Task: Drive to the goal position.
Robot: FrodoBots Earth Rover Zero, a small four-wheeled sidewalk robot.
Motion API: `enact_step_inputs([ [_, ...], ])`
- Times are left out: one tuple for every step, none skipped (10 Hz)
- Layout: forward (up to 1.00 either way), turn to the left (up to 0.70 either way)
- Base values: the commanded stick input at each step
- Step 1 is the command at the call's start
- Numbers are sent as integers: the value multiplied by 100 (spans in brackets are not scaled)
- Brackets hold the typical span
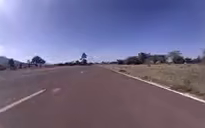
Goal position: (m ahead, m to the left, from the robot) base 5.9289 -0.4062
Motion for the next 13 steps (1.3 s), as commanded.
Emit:
enact_step_inputs([
  [100,0],
  [100,0],
  [100,0],
  [100,0],
  [100,0],
  [100,0],
  [100,0],
  [100,0],
  [100,0],
  [100,0],
  [100,0],
  [100,0],
  [100,0],
])
